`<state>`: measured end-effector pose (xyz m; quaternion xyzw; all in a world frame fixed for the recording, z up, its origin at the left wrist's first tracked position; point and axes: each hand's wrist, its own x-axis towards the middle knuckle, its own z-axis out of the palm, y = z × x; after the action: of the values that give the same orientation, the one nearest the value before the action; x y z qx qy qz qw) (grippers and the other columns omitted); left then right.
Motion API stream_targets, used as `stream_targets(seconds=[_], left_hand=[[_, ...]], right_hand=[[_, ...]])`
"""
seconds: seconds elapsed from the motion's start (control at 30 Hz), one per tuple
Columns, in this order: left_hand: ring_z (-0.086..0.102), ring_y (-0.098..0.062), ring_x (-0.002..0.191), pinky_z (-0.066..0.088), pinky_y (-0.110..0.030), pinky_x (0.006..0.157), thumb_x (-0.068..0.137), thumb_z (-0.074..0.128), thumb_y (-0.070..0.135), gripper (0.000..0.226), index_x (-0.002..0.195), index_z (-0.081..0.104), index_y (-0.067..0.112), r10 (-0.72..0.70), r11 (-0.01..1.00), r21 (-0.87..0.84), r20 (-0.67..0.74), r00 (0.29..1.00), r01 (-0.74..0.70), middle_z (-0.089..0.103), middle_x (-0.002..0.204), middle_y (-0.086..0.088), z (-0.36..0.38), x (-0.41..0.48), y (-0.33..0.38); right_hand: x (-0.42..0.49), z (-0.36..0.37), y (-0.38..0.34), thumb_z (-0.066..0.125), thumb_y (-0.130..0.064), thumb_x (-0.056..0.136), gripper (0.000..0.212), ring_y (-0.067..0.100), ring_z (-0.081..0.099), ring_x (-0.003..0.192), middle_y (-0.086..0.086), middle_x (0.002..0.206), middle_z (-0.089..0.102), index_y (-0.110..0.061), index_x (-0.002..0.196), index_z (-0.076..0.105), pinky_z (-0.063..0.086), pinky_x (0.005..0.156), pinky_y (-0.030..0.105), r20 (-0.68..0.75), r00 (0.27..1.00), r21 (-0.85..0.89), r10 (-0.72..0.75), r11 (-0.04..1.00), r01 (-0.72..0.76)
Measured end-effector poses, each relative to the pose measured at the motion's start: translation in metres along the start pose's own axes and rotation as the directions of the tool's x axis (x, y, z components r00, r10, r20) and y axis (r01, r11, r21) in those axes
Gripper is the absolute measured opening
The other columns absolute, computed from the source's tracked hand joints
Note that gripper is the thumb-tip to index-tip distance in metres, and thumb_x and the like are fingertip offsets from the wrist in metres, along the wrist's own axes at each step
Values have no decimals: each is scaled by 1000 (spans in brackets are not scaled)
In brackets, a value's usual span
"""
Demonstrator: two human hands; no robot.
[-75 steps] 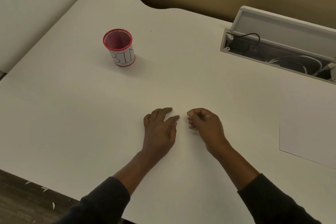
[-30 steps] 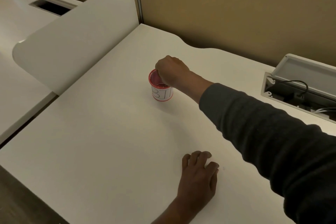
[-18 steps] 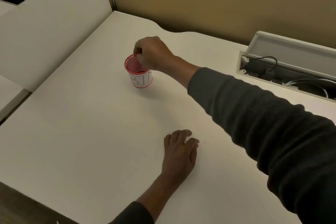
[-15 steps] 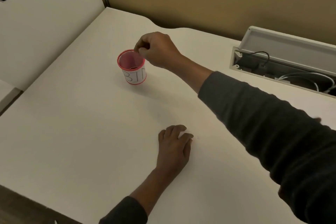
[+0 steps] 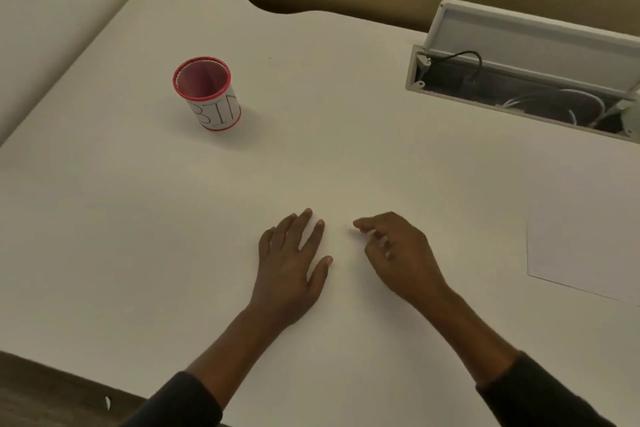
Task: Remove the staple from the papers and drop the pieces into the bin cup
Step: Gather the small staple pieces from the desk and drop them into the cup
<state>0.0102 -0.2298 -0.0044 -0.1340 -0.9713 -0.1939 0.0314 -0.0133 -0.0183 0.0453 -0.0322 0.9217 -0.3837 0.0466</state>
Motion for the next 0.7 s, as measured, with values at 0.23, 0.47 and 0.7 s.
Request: stream_targets(seconds=[0.23, 0.47, 0.7], left_hand=[[26, -33, 149, 23, -55, 116, 100, 35, 51, 56, 152, 39, 32, -4, 999, 33, 83, 997, 2, 24, 164, -10, 3, 2, 14], [46, -30, 133, 37, -49, 104, 98, 44, 39, 46, 139, 58, 25, 21, 999, -33, -22, 1000, -21, 50, 147, -8, 4, 14, 20], [55, -26, 100, 43, -42, 81, 88, 64, 26, 20, 104, 73, 19, -89, 985, -158, -94, 992, 73, 60, 110, -1, 8, 48, 30]], right_hand=[[-17, 23, 4, 57, -20, 83, 53, 22, 54, 105, 4, 120, 57, -15, 135, 59, 44, 84, 33, 23, 993, -424, -112, 899, 111], [-31, 23, 10, 57, -19, 84, 43, 18, 55, 101, 1, 112, 59, -14, 125, 66, 45, 84, 28, -113, 990, -320, -85, 947, 45], [-37, 26, 12, 50, -23, 83, 41, 14, 54, 98, -3, 105, 59, -17, 120, 69, 45, 86, 28, -186, 982, -229, -19, 973, -25]])
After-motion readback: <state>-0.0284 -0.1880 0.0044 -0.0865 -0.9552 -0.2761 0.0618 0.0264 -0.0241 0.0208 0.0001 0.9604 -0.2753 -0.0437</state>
